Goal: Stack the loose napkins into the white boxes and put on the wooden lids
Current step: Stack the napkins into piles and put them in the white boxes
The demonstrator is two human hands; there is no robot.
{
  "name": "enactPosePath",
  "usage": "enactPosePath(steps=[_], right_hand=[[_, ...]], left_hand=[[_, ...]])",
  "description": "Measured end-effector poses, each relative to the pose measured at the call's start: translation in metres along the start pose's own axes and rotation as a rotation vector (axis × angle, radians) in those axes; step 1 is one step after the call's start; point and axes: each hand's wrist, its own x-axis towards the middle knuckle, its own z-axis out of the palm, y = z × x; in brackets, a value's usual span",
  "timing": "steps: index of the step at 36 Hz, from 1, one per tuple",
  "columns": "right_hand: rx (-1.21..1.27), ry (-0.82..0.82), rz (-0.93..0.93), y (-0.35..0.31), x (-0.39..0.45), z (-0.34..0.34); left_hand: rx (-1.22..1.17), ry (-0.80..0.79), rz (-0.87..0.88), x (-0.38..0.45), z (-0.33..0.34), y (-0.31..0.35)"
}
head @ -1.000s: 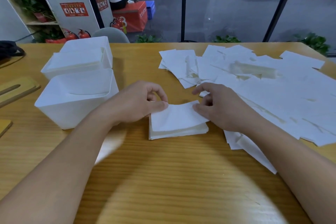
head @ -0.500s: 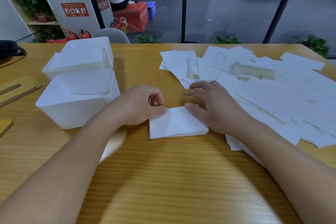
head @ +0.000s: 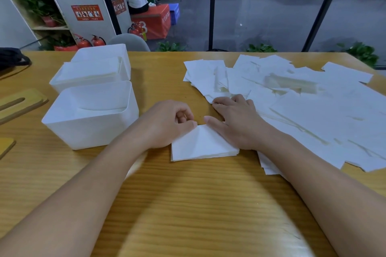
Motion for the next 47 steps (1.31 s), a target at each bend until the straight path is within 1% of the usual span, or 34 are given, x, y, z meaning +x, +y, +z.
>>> enactPosePath(steps=[3, 6, 8, 11, 14, 19, 23, 25, 29, 31, 34, 37, 39, 41, 45, 47], right_hand=[[0.113, 0.021, -0.051, 0.0, -0.008, -0.01], [0.342, 0.166, -0.143, 0.002, -0.022, -0.016], [0.484, 0.256, -0.164, 0.004, -0.031, -0.018], [0.618, 0.342, -0.153, 0.006, -0.036, -0.023], [0.709, 0.369, -0.154, 0.006, -0.035, -0.028], [0.717, 0.416, -0.104, 0.011, -0.032, -0.026], [0.79, 0.464, -0.109, 0.015, -0.03, -0.03], [0.847, 0.48, -0.096, 0.017, -0.031, -0.031], [0.896, 0.519, -0.045, 0.019, -0.03, -0.033], [0.894, 0.531, -0.024, 0.021, -0.03, -0.034], [0.937, 0.524, -0.012, 0.02, -0.031, -0.036], [0.999, 0.493, 0.004, 0.016, -0.033, -0.037], [0.993, 0.484, 0.021, 0.014, -0.033, -0.034], [0.976, 0.509, 0.038, 0.013, -0.032, -0.032], [0.982, 0.541, 0.041, 0.013, -0.03, -0.032], [0.971, 0.558, 0.035, 0.014, -0.03, -0.032]], left_hand=[[-0.036, 0.041, 0.018, 0.002, 0.002, -0.002], [-0.047, 0.114, 0.063, 0.005, 0.005, -0.006], [-0.061, 0.143, 0.096, 0.006, 0.007, -0.006], [-0.095, 0.119, 0.134, 0.005, 0.01, -0.005], [-0.06, 0.103, 0.164, 0.004, 0.014, -0.004], [-0.052, 0.157, 0.14, 0.006, 0.013, -0.002], [-0.127, 0.223, 0.2, 0.005, 0.007, 0.006], [-0.157, 0.198, 0.191, 0.005, 0.007, 0.006], [-0.06, 0.095, 0.121, 0.004, 0.013, -0.001], [-0.079, 0.087, 0.097, 0.005, 0.016, -0.001], [-0.027, 0.088, 0.063, 0.006, 0.018, -0.001], [-0.033, 0.08, 0.081, 0.003, 0.015, -0.003], [-0.026, 0.103, 0.076, 0.002, 0.011, -0.001], [-0.028, 0.143, 0.078, 0.001, 0.009, 0.001], [-0.147, 0.286, 0.172, 0.003, 0.008, 0.005], [-0.159, 0.32, 0.222, 0.004, 0.007, 0.006]])
